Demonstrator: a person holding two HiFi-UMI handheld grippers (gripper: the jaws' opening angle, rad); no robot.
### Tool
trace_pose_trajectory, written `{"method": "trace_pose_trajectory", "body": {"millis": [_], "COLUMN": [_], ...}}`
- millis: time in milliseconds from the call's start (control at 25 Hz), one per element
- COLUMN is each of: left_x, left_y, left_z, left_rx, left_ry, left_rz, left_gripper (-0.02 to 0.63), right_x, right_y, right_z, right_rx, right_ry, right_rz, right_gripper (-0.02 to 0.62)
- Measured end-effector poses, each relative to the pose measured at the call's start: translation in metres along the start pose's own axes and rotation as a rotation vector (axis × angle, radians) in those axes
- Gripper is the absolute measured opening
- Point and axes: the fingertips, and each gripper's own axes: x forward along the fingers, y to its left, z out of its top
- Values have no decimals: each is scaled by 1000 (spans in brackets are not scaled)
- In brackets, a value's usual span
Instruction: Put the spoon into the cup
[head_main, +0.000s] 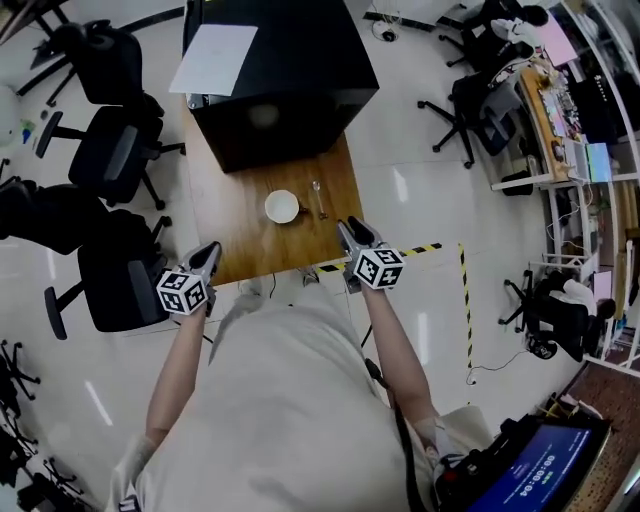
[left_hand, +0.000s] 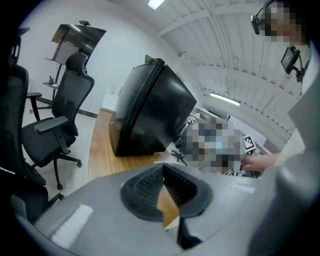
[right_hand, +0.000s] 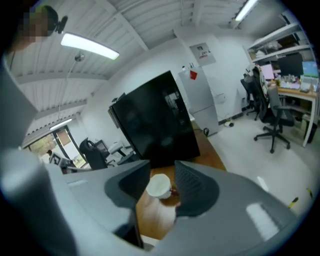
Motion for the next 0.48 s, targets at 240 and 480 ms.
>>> {"method": "trace_pose_trajectory", "body": {"millis": [240,480], "left_x": [4,11], "left_y": [-25,-45], "left_z": [5,9], "left_rx": [-26,-7], "left_ry": [-37,-21], "left_rz": [82,135], "left_gripper": [0,0], "right_x": [53,101], "right_y": [-70,-115], "right_z": [-78,-139], "right_rx": [-118,-181], "right_ry": [234,413], "right_rz": [-62,-107], "right_gripper": [144,144]}}
